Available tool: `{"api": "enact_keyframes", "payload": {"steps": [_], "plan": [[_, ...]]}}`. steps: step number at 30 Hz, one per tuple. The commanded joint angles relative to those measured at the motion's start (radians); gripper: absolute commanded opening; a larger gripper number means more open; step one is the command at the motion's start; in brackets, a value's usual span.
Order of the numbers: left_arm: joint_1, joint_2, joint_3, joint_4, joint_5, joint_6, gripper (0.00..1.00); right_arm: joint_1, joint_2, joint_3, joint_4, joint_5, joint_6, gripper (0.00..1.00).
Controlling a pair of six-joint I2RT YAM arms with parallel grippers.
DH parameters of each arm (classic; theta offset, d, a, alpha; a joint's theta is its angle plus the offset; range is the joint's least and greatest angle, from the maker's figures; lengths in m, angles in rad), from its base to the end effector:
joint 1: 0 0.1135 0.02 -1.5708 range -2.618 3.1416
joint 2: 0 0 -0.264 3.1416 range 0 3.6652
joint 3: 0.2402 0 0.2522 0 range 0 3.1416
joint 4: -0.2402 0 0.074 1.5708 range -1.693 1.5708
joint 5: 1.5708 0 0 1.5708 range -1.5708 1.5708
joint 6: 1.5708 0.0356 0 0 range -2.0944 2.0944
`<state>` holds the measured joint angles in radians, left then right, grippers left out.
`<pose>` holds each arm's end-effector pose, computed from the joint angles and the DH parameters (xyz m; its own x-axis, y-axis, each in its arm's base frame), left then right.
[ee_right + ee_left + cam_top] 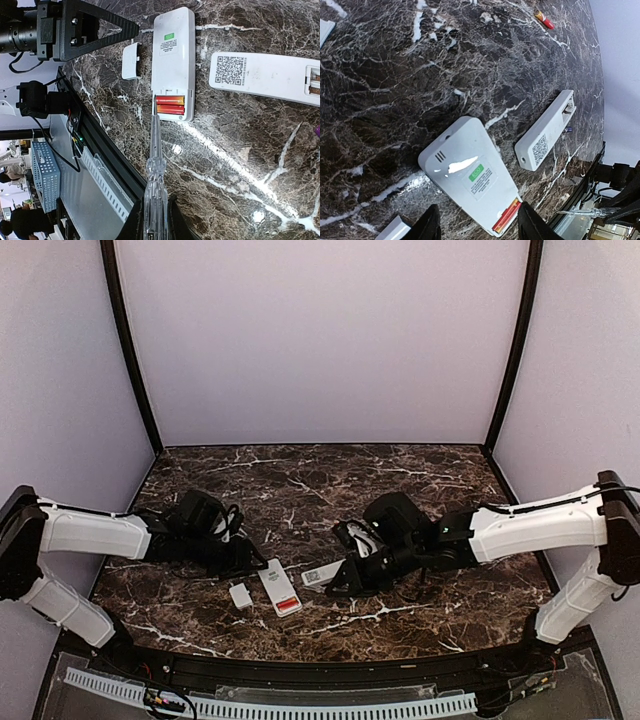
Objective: Unload the batteries from the remote control
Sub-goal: Hold the remote control without the battery cover at the center of the board.
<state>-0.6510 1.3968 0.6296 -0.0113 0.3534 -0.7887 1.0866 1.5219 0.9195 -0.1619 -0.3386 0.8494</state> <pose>0.2063 -0.1727 0.1713 -0.9361 -0.1236 -0.3294 0.1425 0.7226 -0.6764 0.1388 0.2892 0.2134 -0.9234 -0.2342 -0.3041 -0.3831 0.6097 0.6939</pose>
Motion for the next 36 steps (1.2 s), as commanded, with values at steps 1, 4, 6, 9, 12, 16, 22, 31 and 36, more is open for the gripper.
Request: {"api": "enact_keyframes", "payload": {"steps": [1,4,6,9,12,16,22,31,36], "plan": [[-0.006,0.036,-0.023,-0.013,0.000,0.010,0.52,0.015,0.016,0.009,-0.003,0.034,0.007,0.00],[-0.005,0.073,-0.016,-0.002,0.015,0.018,0.52,0.020,0.018,0.010,-0.001,0.040,0.010,0.00],[-0.006,0.095,-0.007,0.004,0.020,0.027,0.52,0.021,0.020,0.008,0.004,0.043,0.013,0.00],[-0.005,0.126,0.014,0.009,0.035,0.044,0.52,0.025,0.021,0.004,0.008,0.047,0.022,0.00],[-0.006,0.167,0.036,0.047,0.065,0.054,0.52,0.031,0.021,0.004,0.001,0.054,0.028,0.00],[-0.006,0.213,0.089,0.021,0.088,0.107,0.51,0.039,0.020,0.008,-0.019,0.071,0.034,0.00],[-0.005,0.228,0.150,-0.072,0.086,0.199,0.50,0.047,0.019,0.004,-0.029,0.095,0.052,0.00],[-0.005,0.250,0.188,-0.162,0.111,0.280,0.49,0.060,0.061,0.029,-0.029,0.096,0.079,0.00],[-0.005,0.260,0.182,-0.171,0.125,0.276,0.44,0.071,0.081,0.049,-0.036,0.105,0.084,0.00]]}}
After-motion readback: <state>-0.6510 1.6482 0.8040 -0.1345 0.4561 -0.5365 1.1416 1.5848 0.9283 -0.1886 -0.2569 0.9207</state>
